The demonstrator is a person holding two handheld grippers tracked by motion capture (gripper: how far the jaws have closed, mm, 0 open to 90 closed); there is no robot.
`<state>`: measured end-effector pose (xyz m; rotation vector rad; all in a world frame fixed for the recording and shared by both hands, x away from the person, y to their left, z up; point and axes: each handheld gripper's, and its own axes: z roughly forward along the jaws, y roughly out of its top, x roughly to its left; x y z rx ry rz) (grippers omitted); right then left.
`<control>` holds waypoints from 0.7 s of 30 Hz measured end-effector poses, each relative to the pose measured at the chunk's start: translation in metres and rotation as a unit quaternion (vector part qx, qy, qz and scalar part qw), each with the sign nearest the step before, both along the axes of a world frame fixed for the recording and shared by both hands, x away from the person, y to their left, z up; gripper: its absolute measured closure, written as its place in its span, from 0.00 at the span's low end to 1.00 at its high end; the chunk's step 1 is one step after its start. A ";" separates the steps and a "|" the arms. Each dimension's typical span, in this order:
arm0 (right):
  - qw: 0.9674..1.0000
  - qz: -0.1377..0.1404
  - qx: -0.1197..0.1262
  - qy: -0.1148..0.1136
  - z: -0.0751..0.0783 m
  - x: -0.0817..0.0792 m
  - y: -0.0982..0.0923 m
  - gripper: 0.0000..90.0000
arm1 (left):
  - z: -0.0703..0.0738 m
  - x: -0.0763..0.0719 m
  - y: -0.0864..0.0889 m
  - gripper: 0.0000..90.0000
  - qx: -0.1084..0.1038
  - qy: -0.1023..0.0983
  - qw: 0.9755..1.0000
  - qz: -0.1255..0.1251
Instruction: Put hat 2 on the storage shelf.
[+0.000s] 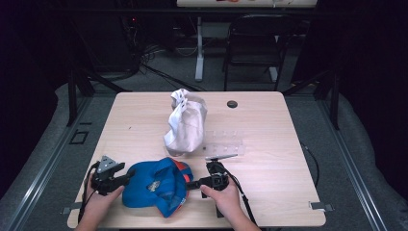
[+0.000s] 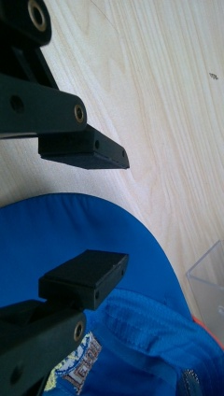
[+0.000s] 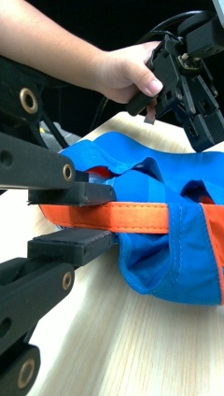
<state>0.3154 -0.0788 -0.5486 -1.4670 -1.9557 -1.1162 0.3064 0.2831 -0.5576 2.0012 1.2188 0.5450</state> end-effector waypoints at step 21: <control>0.998 -0.021 -0.067 0.005 0.044 0.005 -0.075 0.87 | 0.000 0.000 0.000 0.53 0.002 0.000 1.000 0.003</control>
